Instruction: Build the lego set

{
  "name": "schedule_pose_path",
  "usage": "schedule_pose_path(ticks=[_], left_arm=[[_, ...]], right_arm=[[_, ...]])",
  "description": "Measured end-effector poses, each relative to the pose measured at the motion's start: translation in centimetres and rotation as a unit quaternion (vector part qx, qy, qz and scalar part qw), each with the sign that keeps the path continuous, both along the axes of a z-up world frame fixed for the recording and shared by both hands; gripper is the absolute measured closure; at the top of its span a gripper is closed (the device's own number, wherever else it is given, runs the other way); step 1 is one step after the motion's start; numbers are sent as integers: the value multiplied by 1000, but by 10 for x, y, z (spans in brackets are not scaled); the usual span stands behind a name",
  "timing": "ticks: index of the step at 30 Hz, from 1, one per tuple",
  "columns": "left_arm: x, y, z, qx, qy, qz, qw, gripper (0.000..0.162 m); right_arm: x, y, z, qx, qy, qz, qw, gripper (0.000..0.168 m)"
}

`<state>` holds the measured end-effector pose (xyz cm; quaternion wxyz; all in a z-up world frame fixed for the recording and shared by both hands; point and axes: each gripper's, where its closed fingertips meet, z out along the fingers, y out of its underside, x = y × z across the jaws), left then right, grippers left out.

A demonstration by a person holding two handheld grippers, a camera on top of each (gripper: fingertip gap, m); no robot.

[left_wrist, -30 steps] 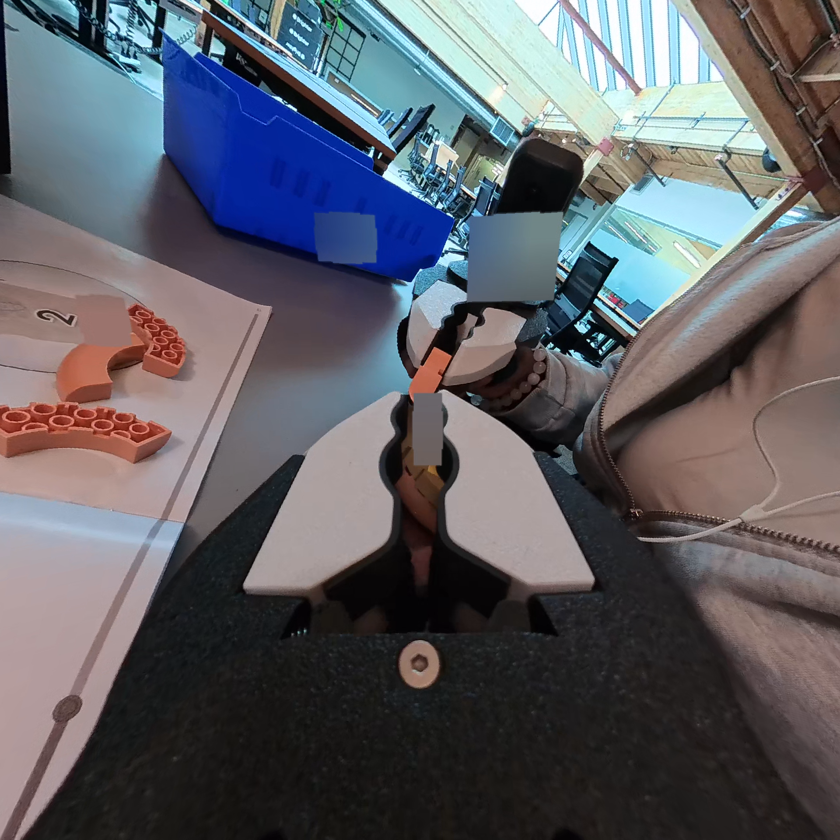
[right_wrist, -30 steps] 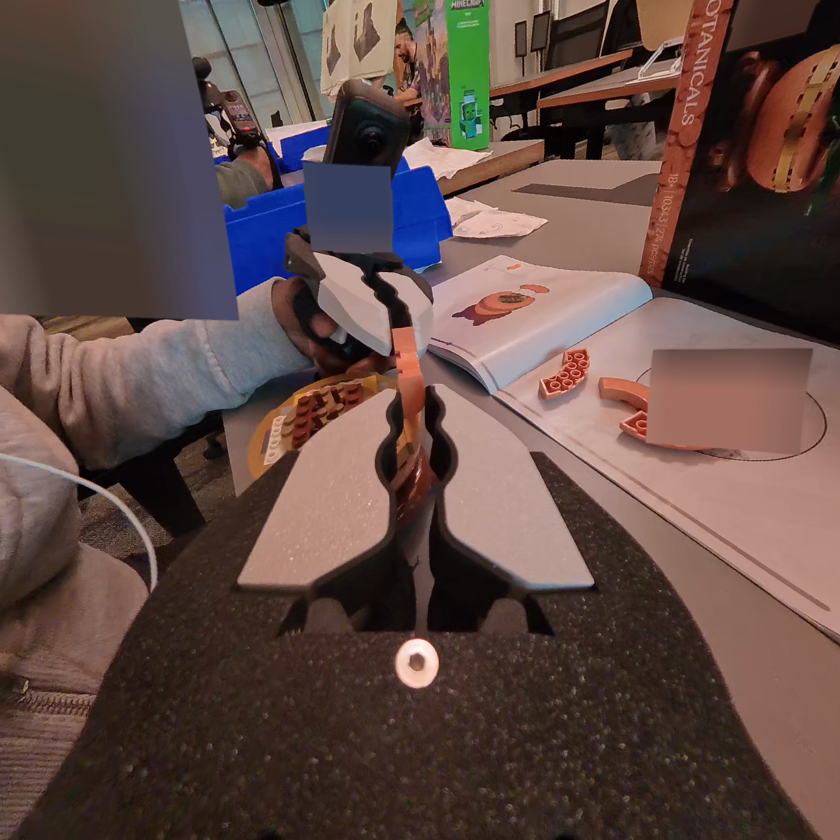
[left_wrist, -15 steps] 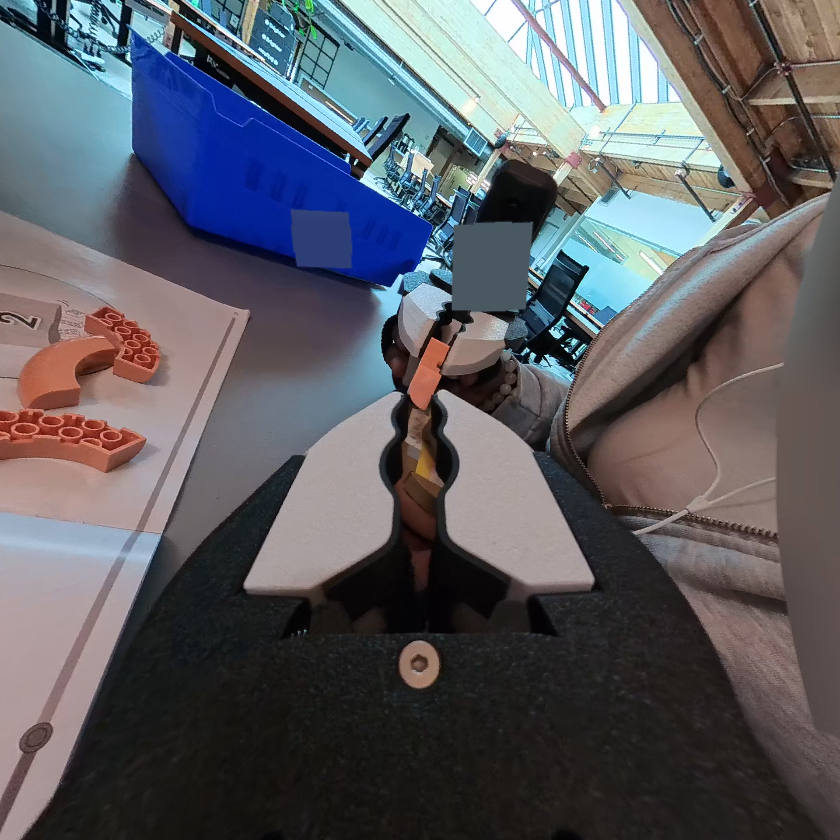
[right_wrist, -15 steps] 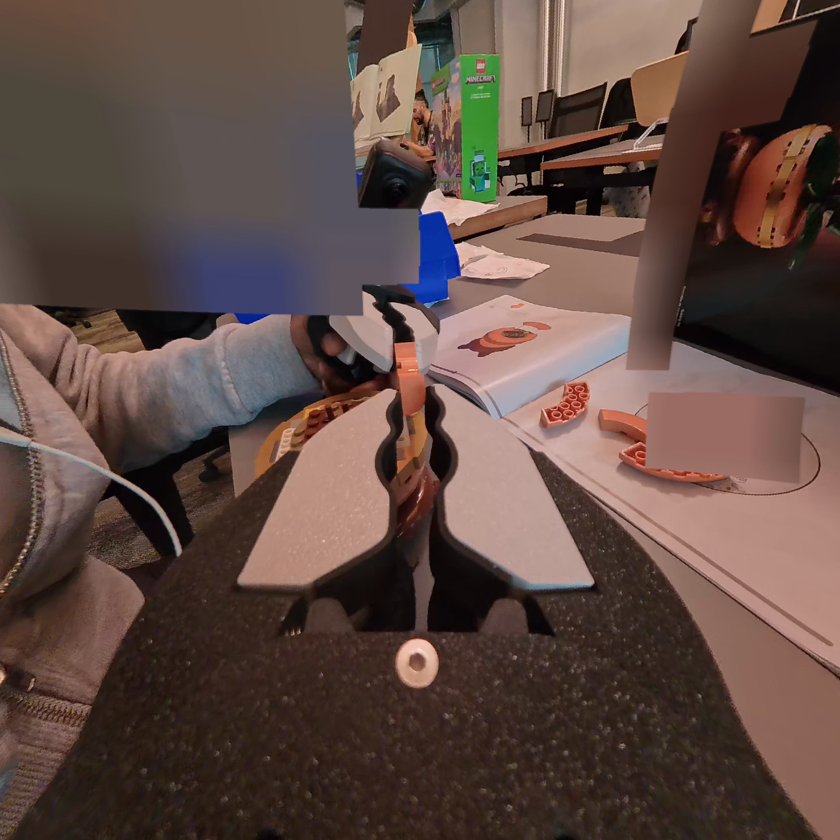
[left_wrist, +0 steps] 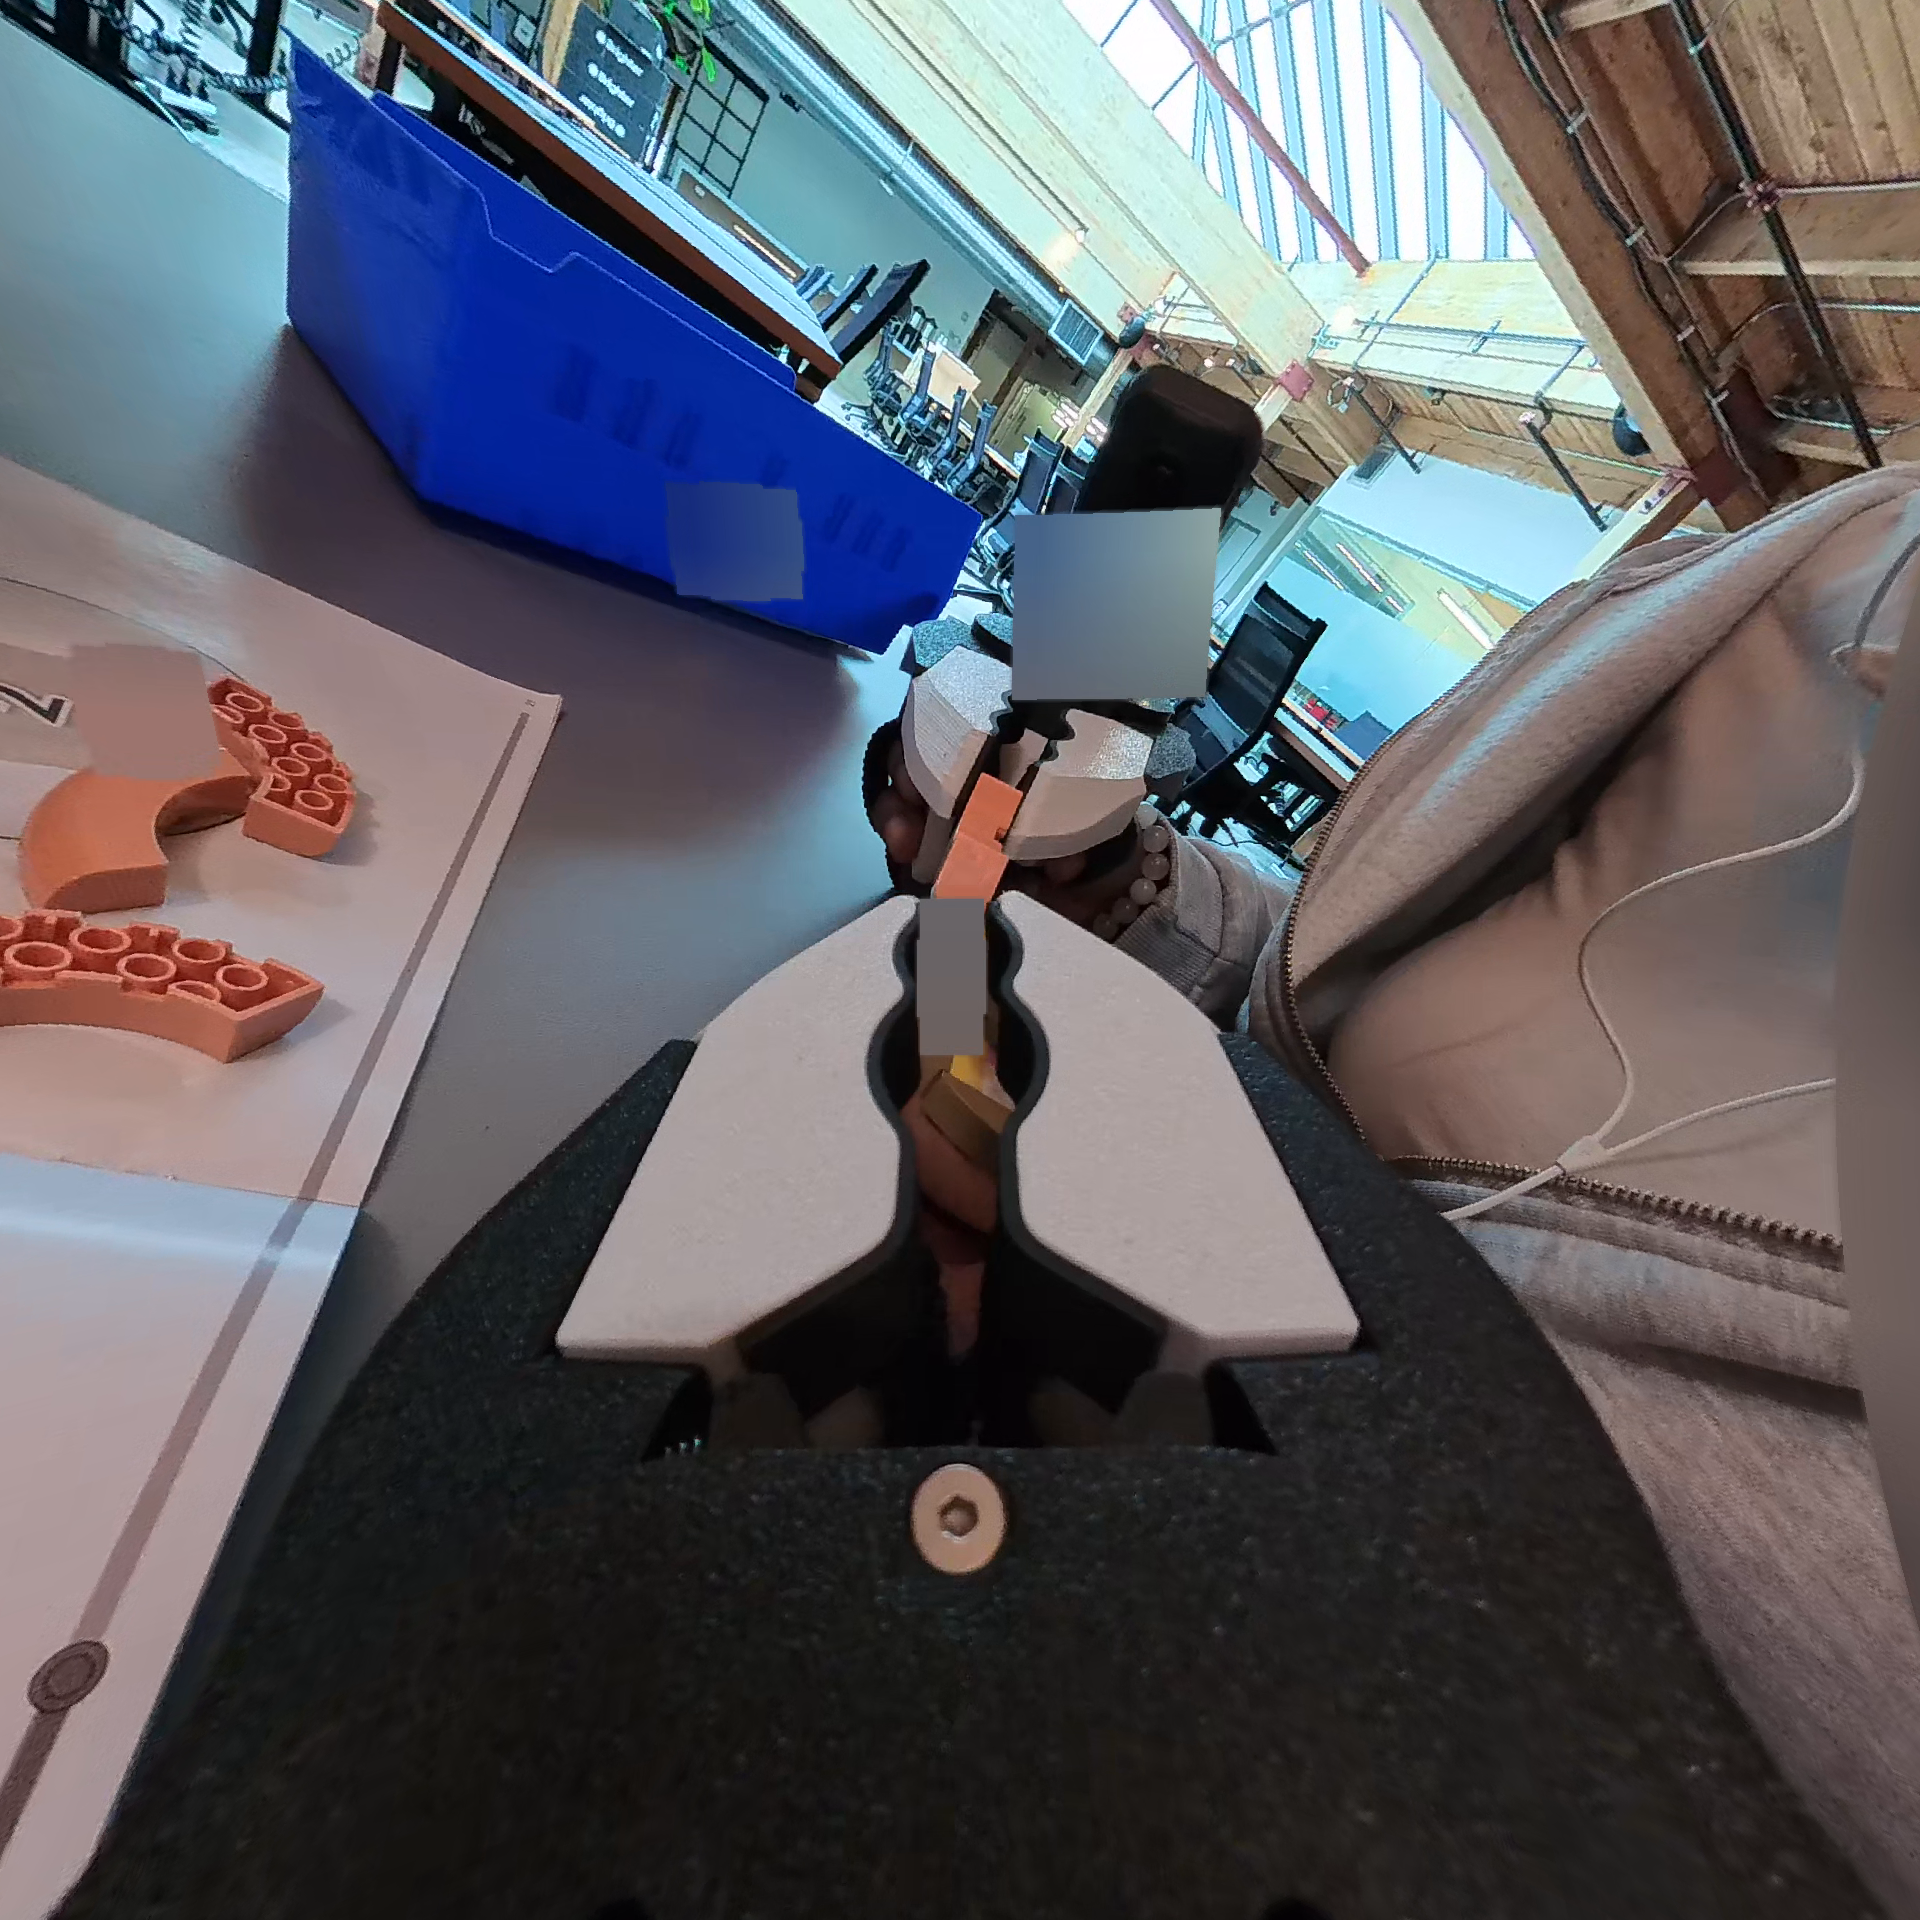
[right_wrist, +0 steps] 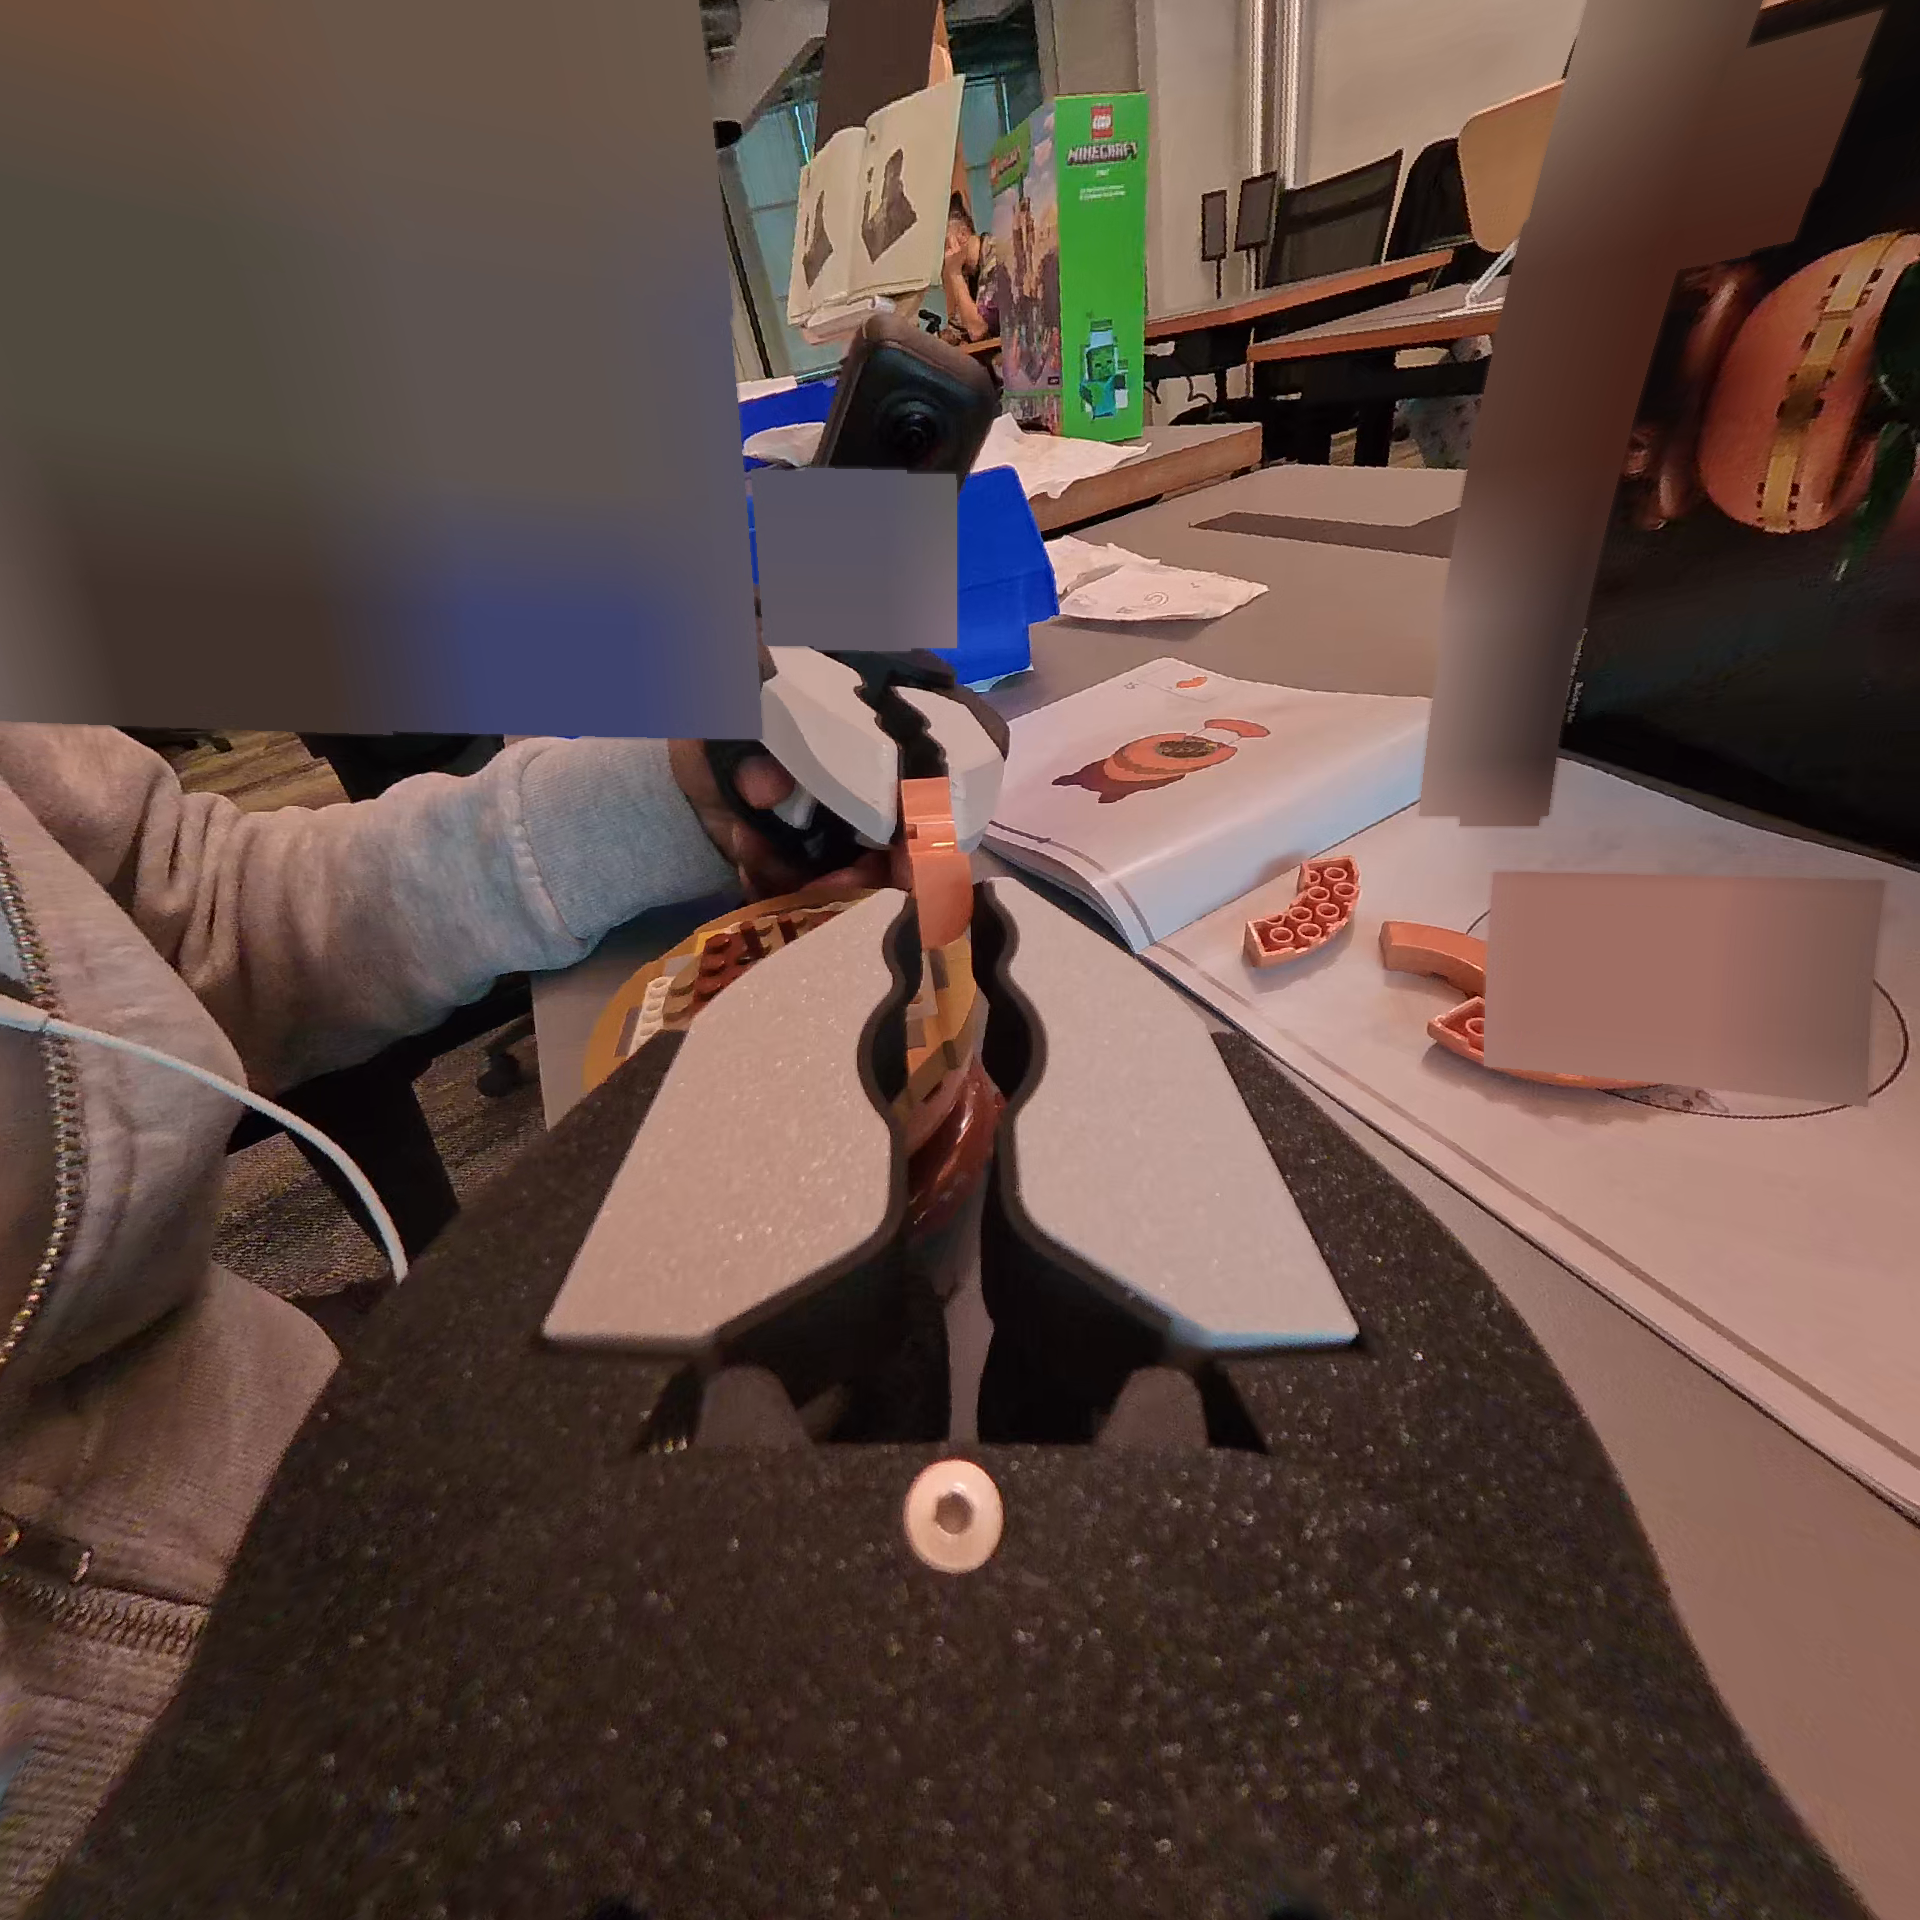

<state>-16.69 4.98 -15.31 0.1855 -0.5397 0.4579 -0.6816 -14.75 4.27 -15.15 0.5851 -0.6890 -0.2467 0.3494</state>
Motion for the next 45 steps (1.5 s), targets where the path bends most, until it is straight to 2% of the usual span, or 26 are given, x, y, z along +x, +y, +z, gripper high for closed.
schedule_pose_path(ticks=[19,23,25,27,28,29,31,32,33,38,41,45], left_arm=[[-1,1,-1,-17,5,-7,1000,153],[-2,-1,0,-17,2,-14,1000,152],[-4,-4,0,-17,1,-26,1000,152],[-6,-8,1,-17,0,-41,999,145],[-7,-10,1,-19,0,-48,999,141],[-8,-11,2,-24,0,-55,998,138],[-10,-13,2,-30,4,-64,997,134],[-10,-13,1,-30,7,-66,997,130],[-10,-14,1,-28,9,-66,997,128],[-6,-15,-6,7,27,-56,998,133],[-3,-13,-7,22,28,-44,998,144],[-2,-11,-9,44,35,-32,998,145]], right_arm=[[-1,-1,-1,-9,4,1,1000,159],[-3,-4,1,27,-20,-12,999,159],[-1,-4,6,88,-61,-38,994,160],[0,-8,10,183,-145,-63,970,159],[-1,-11,11,234,-204,-67,948,159],[-4,-15,8,284,-274,-61,917,159],[-10,-21,-1,376,-419,-47,825,159],[-11,-23,0,414,-457,-50,785,159],[-15,-25,1,431,-470,-38,769,159],[-11,-22,3,455,-480,-11,750,159],[-10,-22,4,461,-458,11,760,159],[-8,-21,1,475,-468,29,745,159]])
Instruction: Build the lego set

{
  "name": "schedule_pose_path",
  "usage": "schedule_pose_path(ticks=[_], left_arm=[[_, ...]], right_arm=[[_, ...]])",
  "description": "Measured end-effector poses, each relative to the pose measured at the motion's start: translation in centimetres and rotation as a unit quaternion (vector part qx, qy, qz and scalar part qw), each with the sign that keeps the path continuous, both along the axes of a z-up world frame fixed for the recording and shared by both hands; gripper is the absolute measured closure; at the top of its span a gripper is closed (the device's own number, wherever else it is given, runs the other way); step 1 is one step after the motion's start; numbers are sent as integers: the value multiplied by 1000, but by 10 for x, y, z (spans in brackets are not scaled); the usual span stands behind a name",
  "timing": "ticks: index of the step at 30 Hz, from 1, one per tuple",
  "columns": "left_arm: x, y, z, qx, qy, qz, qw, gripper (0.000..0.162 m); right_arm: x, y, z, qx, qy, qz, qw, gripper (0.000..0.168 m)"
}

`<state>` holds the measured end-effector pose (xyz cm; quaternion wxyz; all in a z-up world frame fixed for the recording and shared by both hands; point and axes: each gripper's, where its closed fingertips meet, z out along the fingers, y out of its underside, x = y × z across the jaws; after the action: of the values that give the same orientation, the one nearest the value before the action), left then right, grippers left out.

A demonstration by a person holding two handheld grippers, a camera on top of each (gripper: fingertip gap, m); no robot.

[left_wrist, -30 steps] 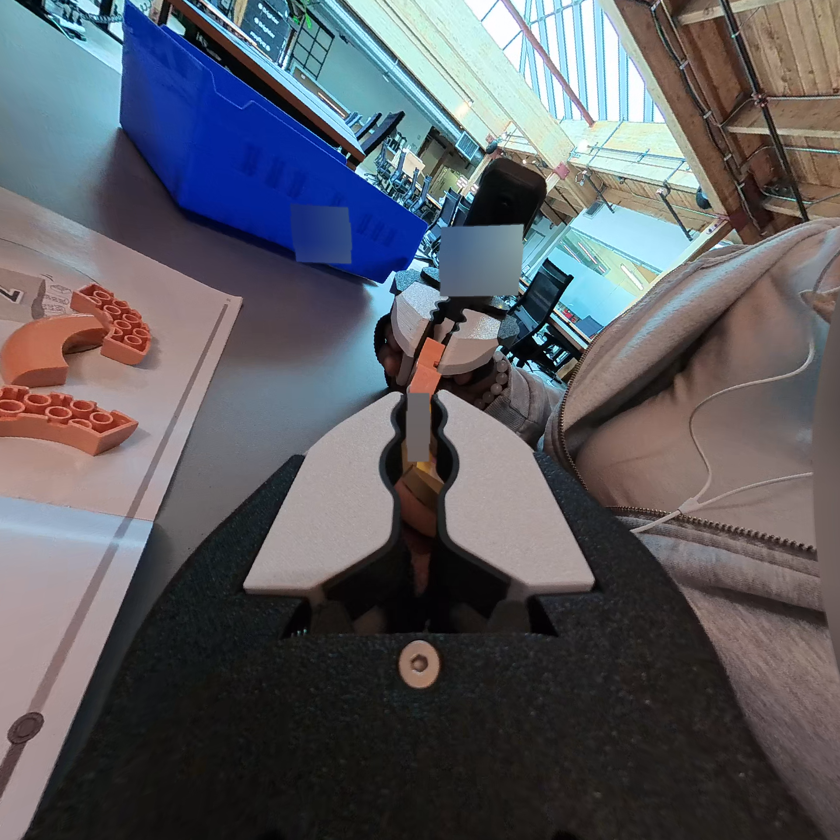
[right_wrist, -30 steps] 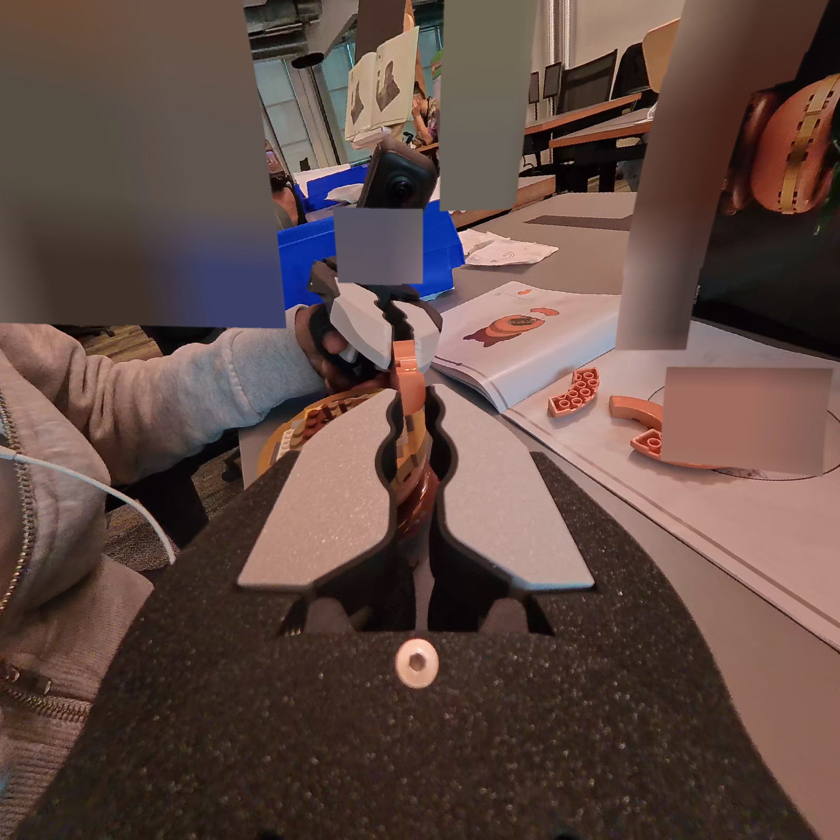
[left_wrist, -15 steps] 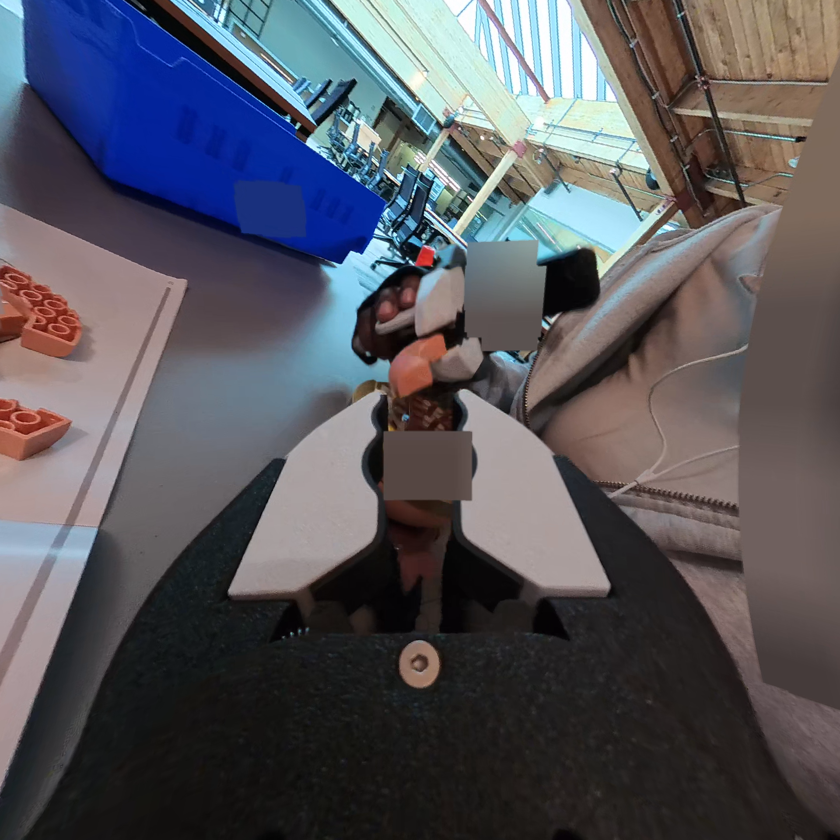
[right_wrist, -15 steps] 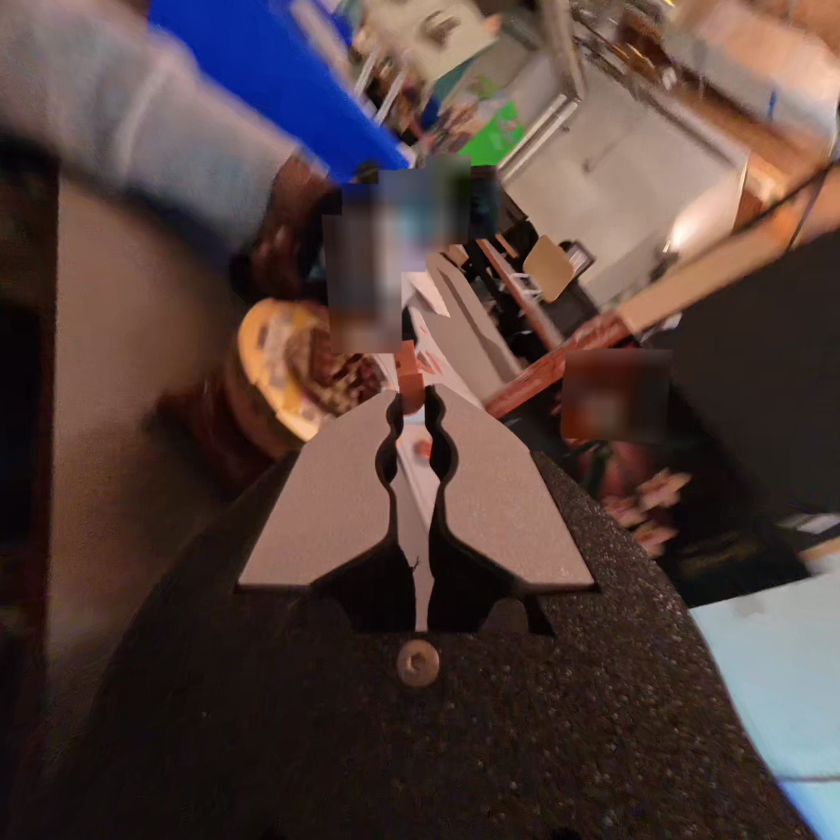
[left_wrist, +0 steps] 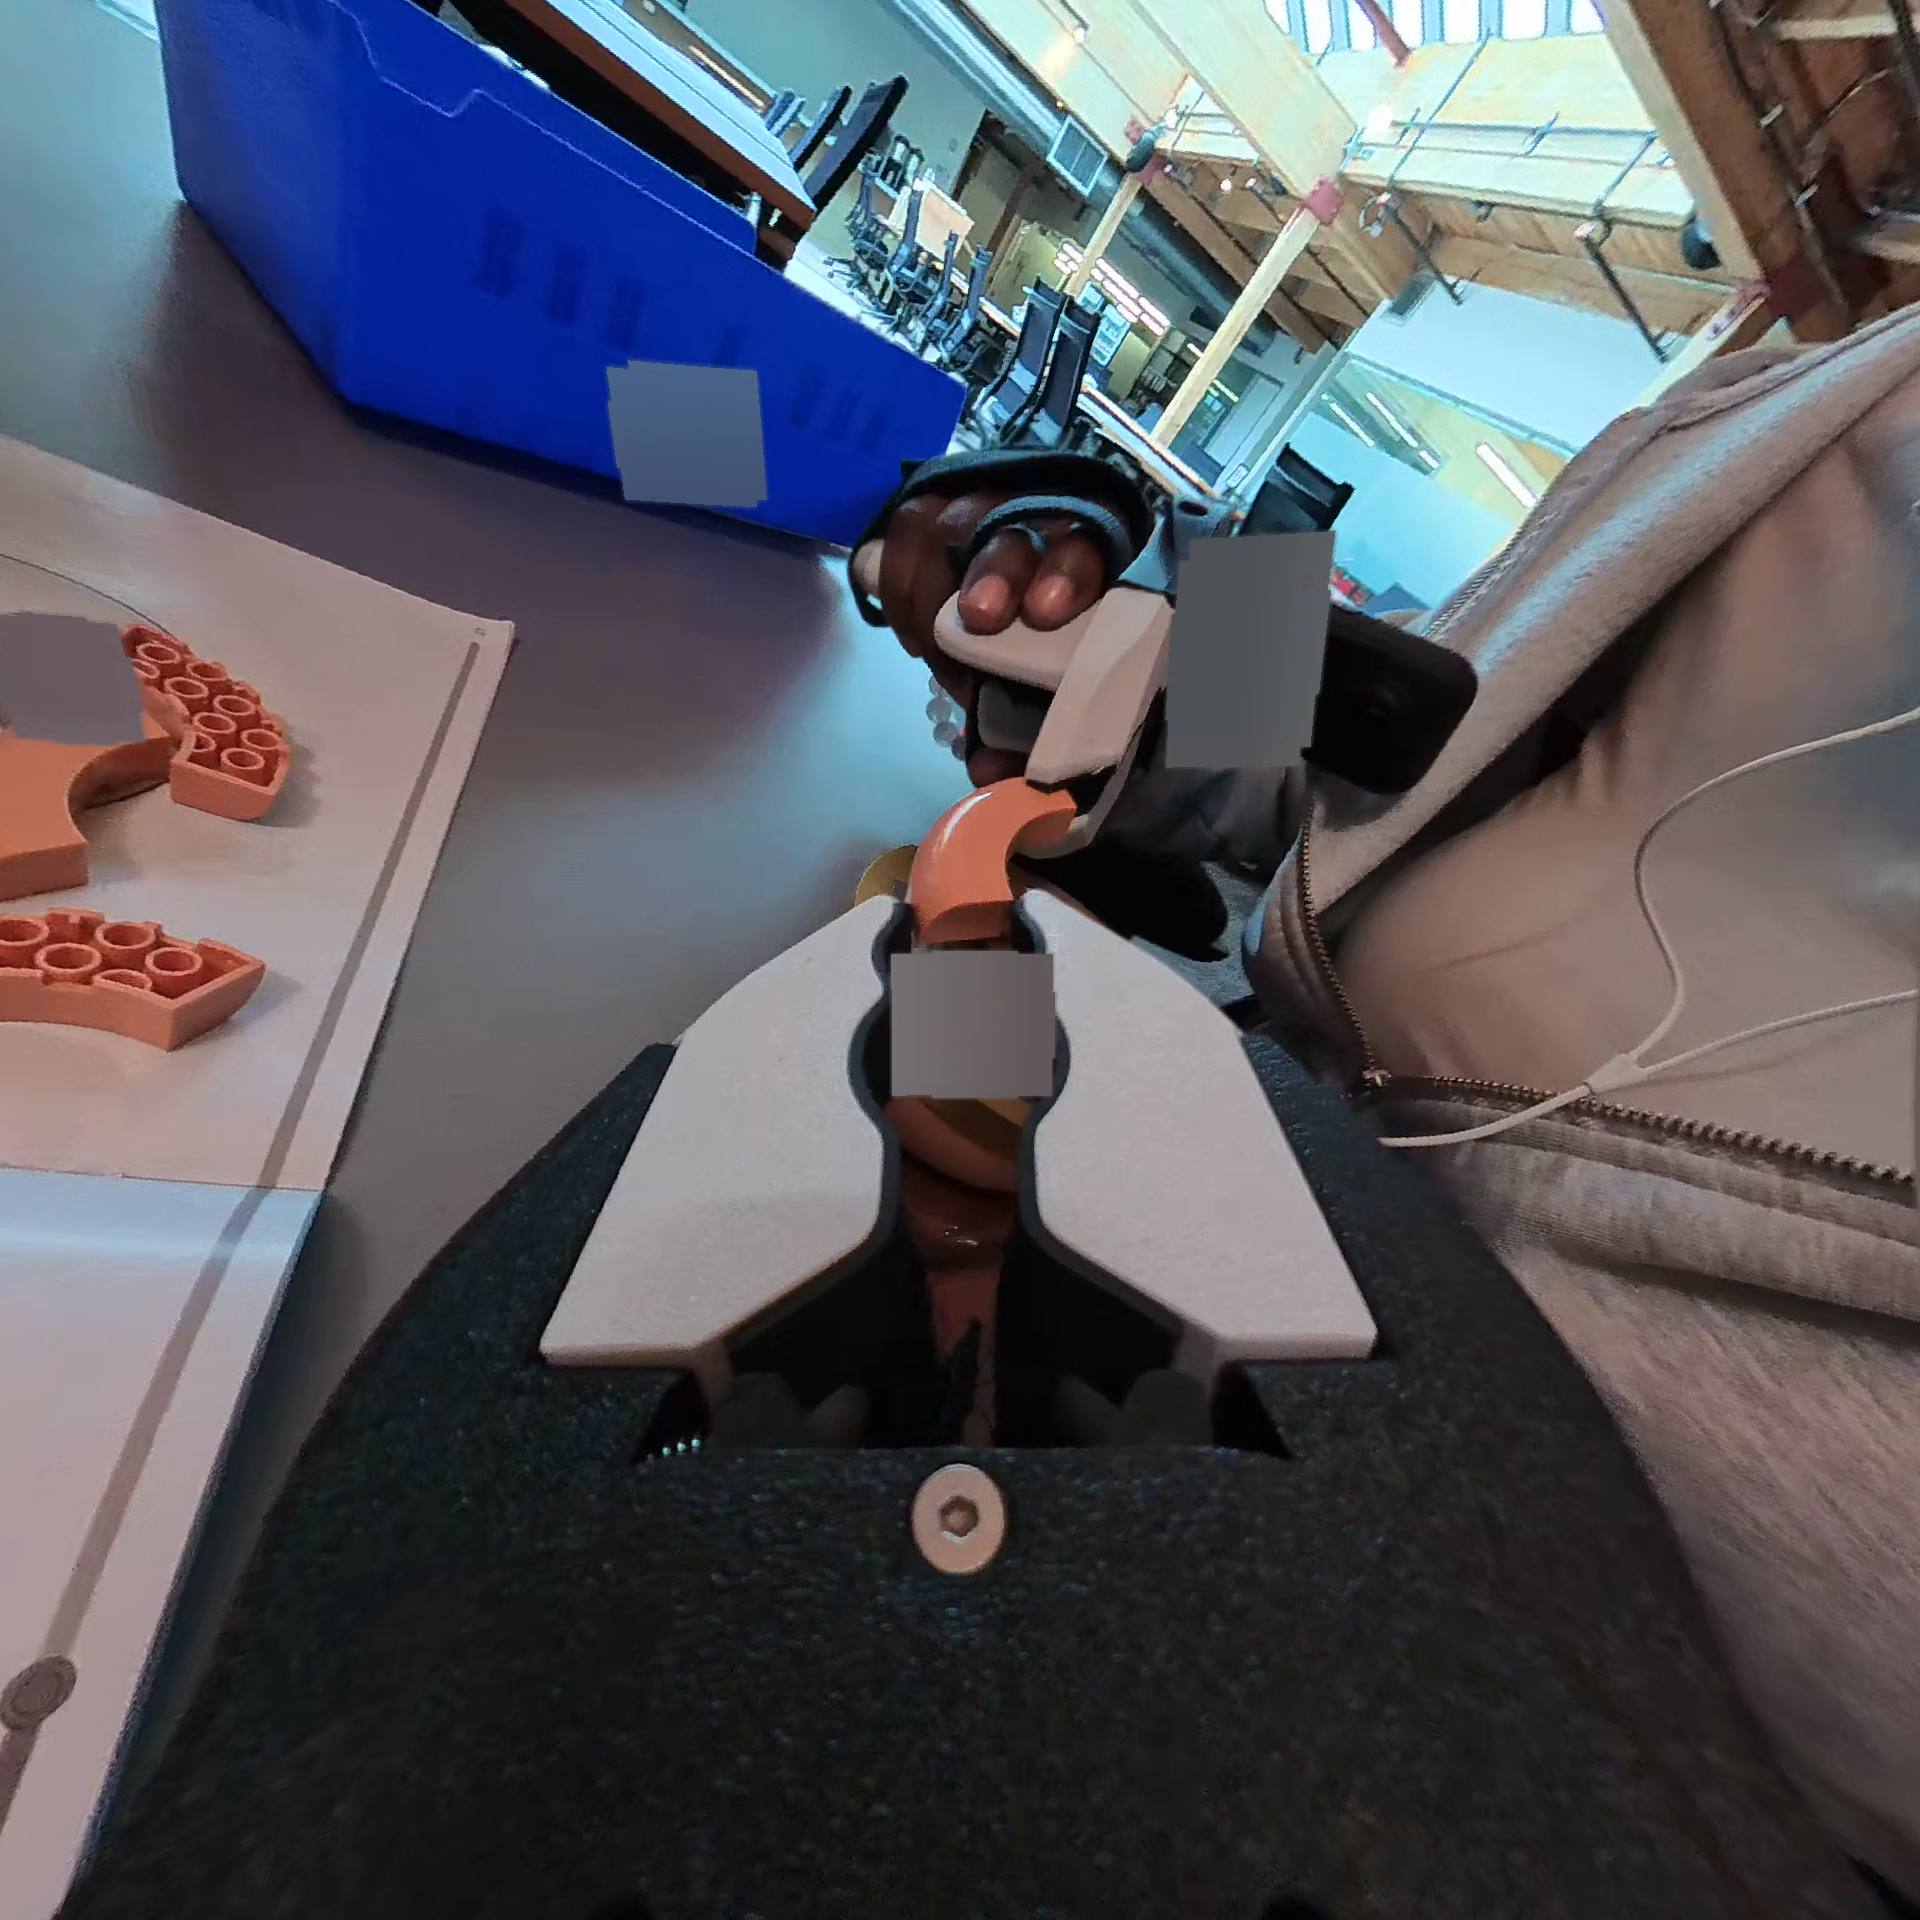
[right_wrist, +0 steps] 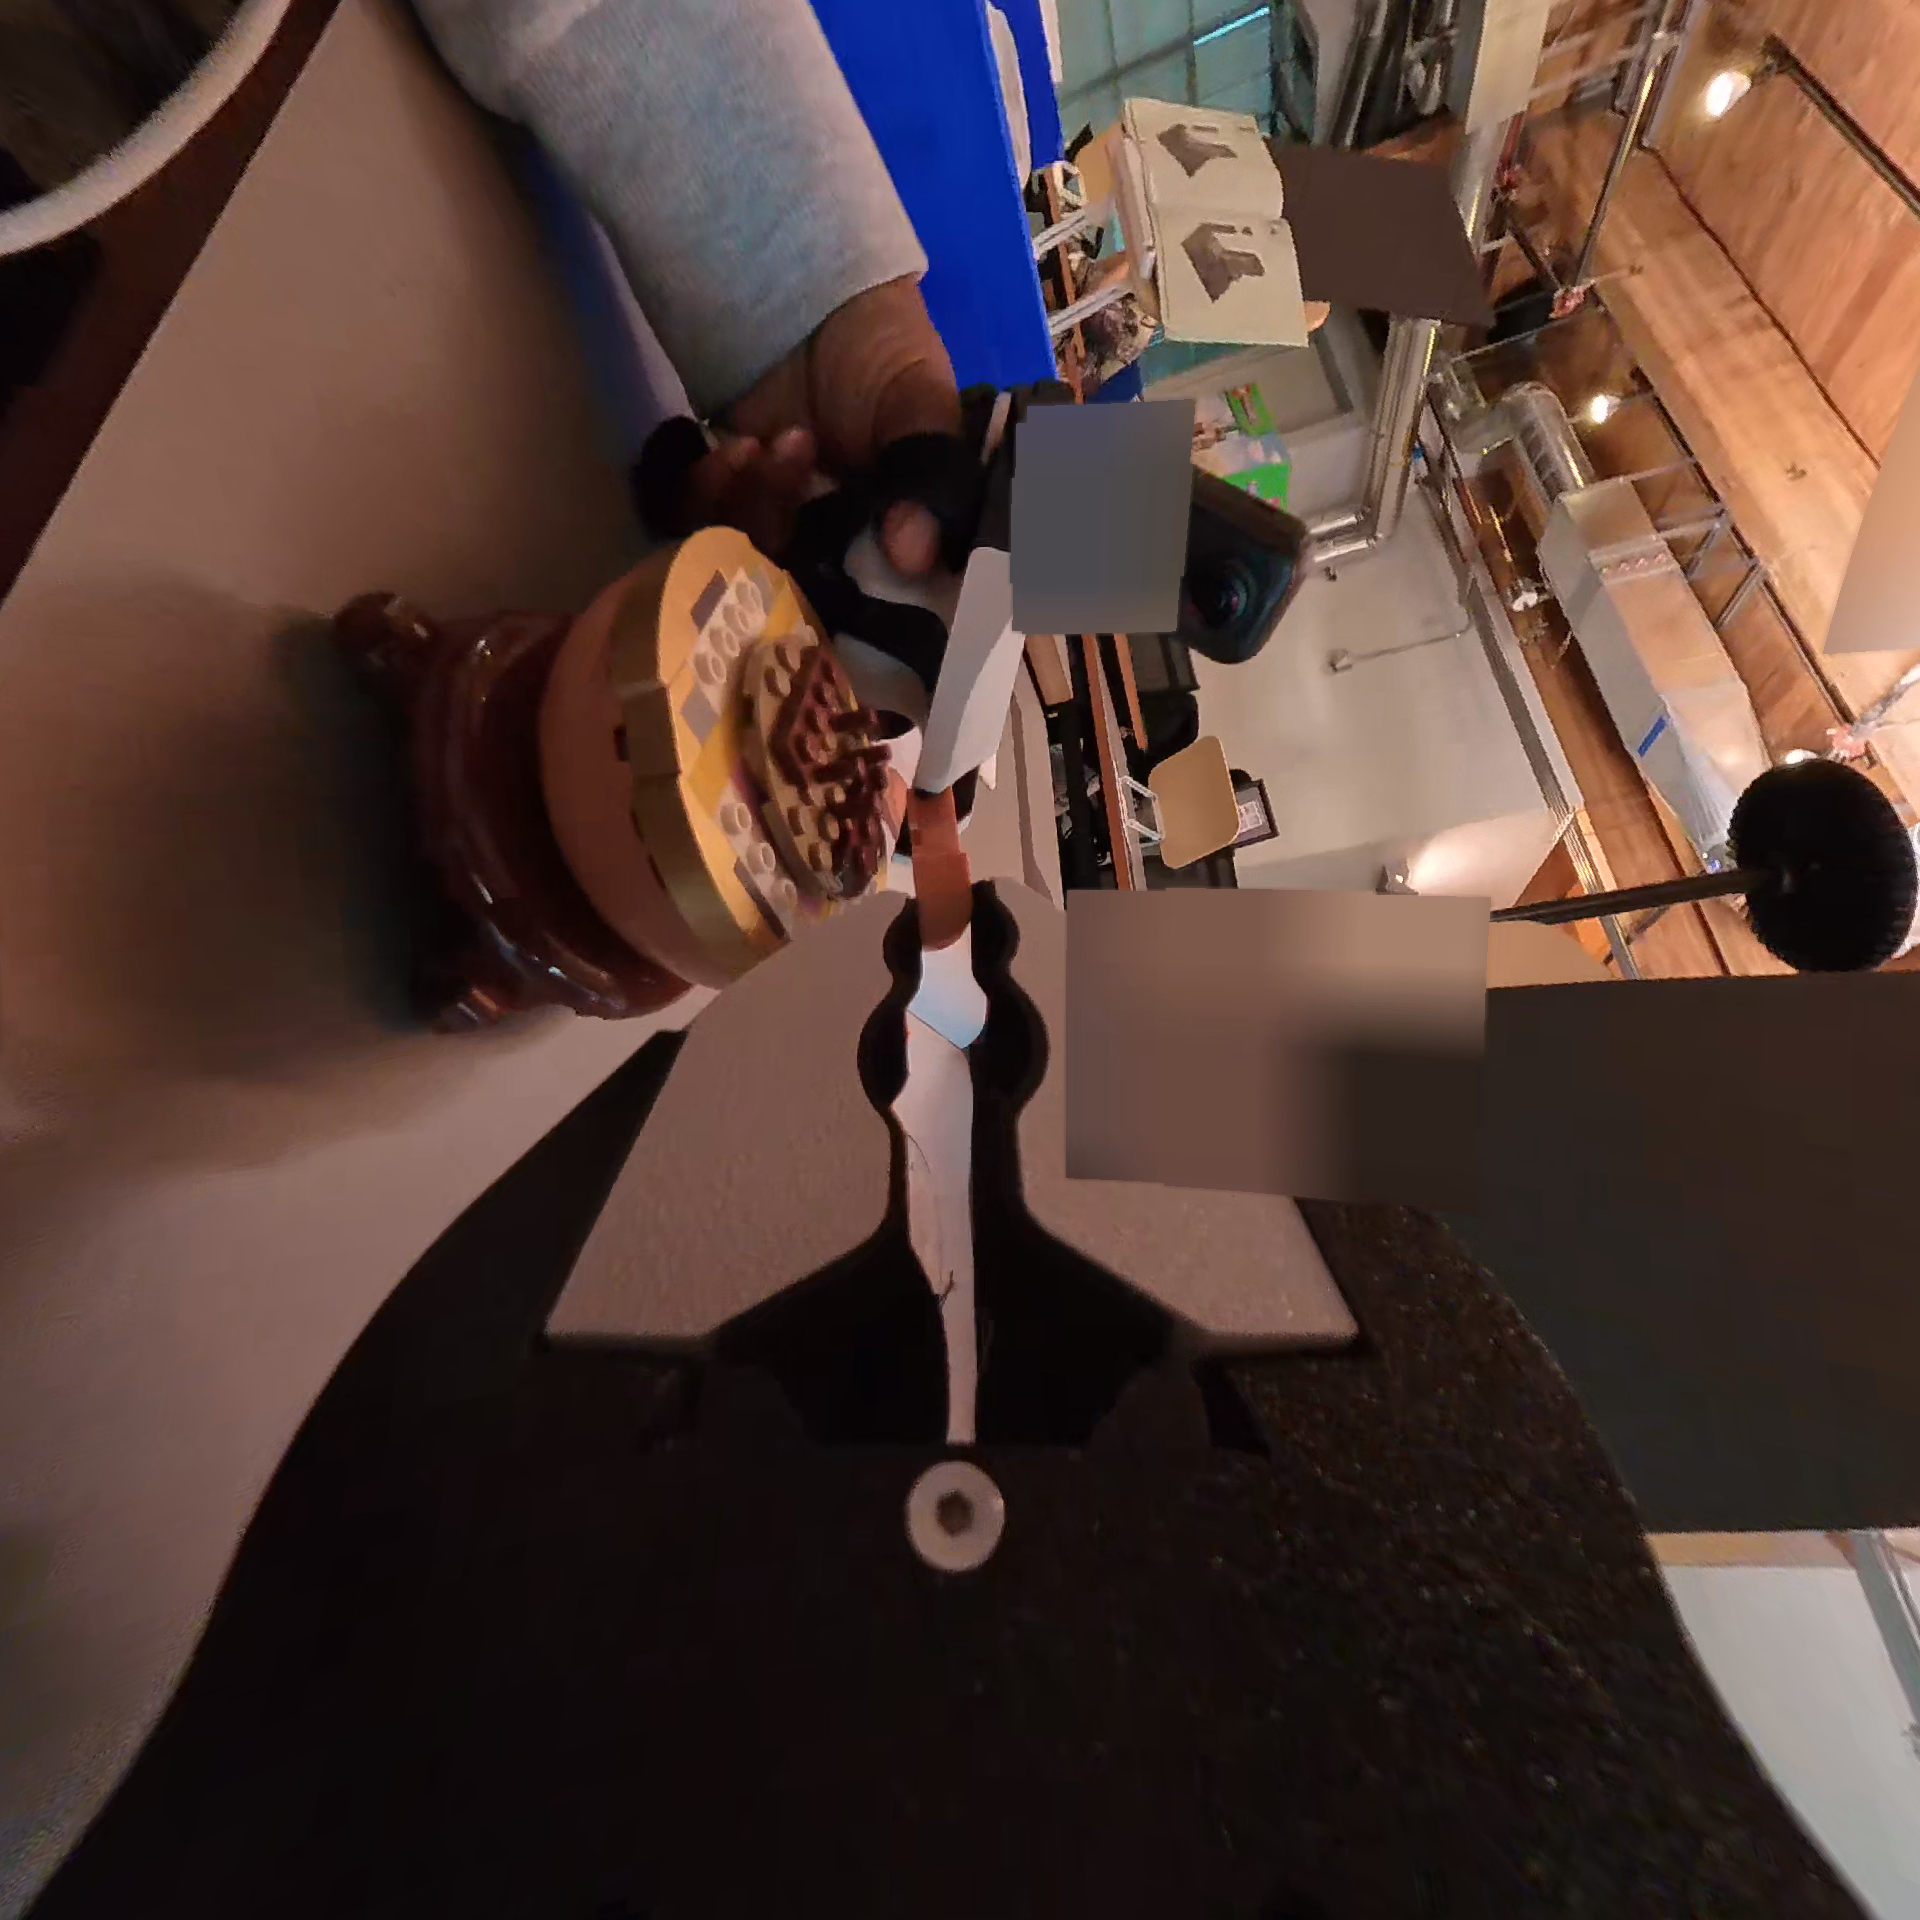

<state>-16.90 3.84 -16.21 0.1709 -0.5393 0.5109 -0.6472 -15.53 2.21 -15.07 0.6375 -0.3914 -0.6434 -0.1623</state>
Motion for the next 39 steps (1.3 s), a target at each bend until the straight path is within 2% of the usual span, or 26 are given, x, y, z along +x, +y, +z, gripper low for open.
schedule_pose_path(ticks=[11,14,16,18,20,22,23,26,28,33,36,39], left_arm=[[1,10,5,141,13,69,987,146],[-1,11,3,176,12,82,981,146],[-2,9,5,178,-1,92,980,146],[-4,7,6,183,-16,101,978,146],[-5,8,5,191,-25,111,975,146],[-4,9,5,195,-31,116,973,146],[-3,11,5,199,-30,120,972,146],[0,14,5,217,-33,131,967,146],[1,15,5,230,-35,143,962,146],[0,20,3,260,-30,166,951,146],[1,19,6,268,-37,171,947,146],[1,18,4,272,-38,167,947,146]], right_arm=[[4,1,-5,6,-58,27,998,152],[7,-2,-3,-42,-35,43,998,147],[11,-4,-3,-132,20,51,990,147],[17,-1,7,-256,135,49,956,146],[21,5,18,-379,253,39,889,141],[21,9,23,-457,314,31,832,137],[19,10,24,-480,332,25,812,126],[8,13,19,-536,355,-2,766,114],[2,17,19,-551,368,-14,749,119],[-2,32,23,-556,341,-49,756,137],[-12,30,9,-586,261,-79,763,136],[-13,34,-13,-576,174,-131,788,140]])
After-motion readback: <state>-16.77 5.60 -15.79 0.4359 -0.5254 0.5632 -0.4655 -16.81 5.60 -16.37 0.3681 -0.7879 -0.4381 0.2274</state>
